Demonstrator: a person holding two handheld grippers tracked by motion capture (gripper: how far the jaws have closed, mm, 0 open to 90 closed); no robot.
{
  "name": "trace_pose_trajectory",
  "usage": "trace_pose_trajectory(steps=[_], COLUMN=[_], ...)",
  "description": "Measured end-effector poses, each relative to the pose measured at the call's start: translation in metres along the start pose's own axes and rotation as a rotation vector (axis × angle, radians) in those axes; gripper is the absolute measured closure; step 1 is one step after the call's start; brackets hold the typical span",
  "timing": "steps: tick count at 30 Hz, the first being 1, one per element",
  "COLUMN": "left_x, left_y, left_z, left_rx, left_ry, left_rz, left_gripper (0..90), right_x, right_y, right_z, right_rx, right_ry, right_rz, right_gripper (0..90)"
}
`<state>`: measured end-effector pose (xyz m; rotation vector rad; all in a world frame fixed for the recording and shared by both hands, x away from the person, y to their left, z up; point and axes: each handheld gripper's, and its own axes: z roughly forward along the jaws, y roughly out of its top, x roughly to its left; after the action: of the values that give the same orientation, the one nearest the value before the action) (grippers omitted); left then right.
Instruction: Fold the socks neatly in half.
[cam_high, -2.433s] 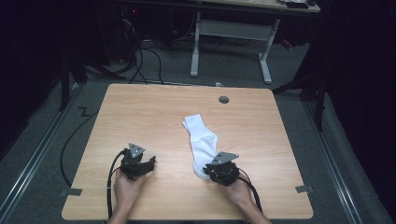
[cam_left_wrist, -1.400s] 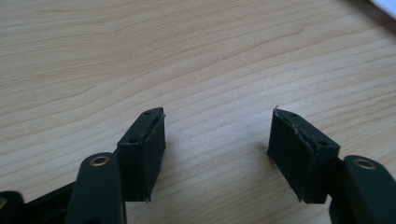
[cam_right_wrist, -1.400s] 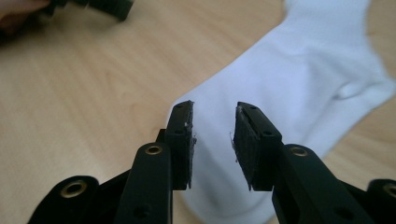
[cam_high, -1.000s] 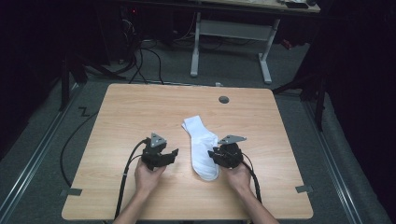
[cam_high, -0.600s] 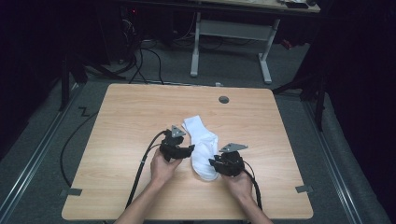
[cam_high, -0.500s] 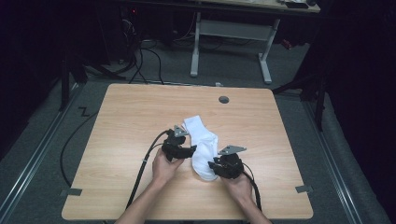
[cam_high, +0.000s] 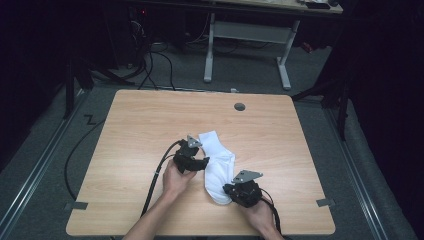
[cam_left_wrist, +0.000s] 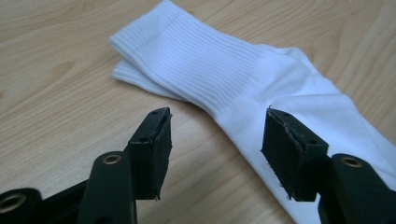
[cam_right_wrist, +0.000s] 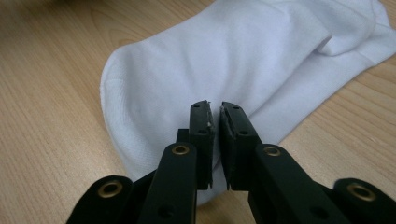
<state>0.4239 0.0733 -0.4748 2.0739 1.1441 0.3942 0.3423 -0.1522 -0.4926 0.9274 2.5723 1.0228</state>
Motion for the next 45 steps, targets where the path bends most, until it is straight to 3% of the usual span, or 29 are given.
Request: trace_pose_trajectory(steps=[4,10,14,19,21,27,30,35,40,45], left_x=[0.004,0.007,0.009,0.016,0.017,0.015,0.013,0.015,0.014,0.011], left_y=[0.011,0.027,0.035,0.037,0.037,0.037,0.038,0.04,0.048,0.051], left_z=[0.012,0.028,0.04,0.053,0.053,0.055,0.054,0.047,0.029,0.023], left_rx=[0.013,0.009,0.004,0.038,0.036,0.051,0.057,0.018,-0.078,-0.118], left_ry=[0.014,0.066,0.103,0.11,0.108,0.095,0.106,0.087,0.07,0.06], left_rz=[-0.027,-0.032,-0.01,-0.037,-0.037,0.024,0.055,0.055,0.053,0.047], left_gripper=[41.8,42.7,47.4,52.6,58.4,82.3,87.4,89.4,89.8,89.8], right_x=[0.001,0.004,0.006,0.006,0.006,0.005,0.006,0.003,0.001,-0.002], right_y=[-0.001,-0.001,0.0,-0.001,0.0,-0.001,-0.001,-0.001,0.0,0.002], right_z=[-0.001,-0.002,-0.003,-0.003,-0.004,-0.002,-0.003,-0.006,-0.011,-0.02], right_rx=[-0.01,-0.023,-0.033,-0.036,-0.036,-0.036,-0.038,-0.059,-0.08,-0.115], right_ry=[-0.005,-0.029,-0.042,-0.037,-0.038,-0.042,-0.044,-0.052,-0.056,-0.064], right_rz=[-0.007,-0.028,-0.049,-0.046,-0.045,-0.053,-0.057,-0.051,-0.041,-0.032], right_gripper=[86.4,87.1,87.1,87.1,87.1,87.2,87.2,87.3,87.4,87.6])
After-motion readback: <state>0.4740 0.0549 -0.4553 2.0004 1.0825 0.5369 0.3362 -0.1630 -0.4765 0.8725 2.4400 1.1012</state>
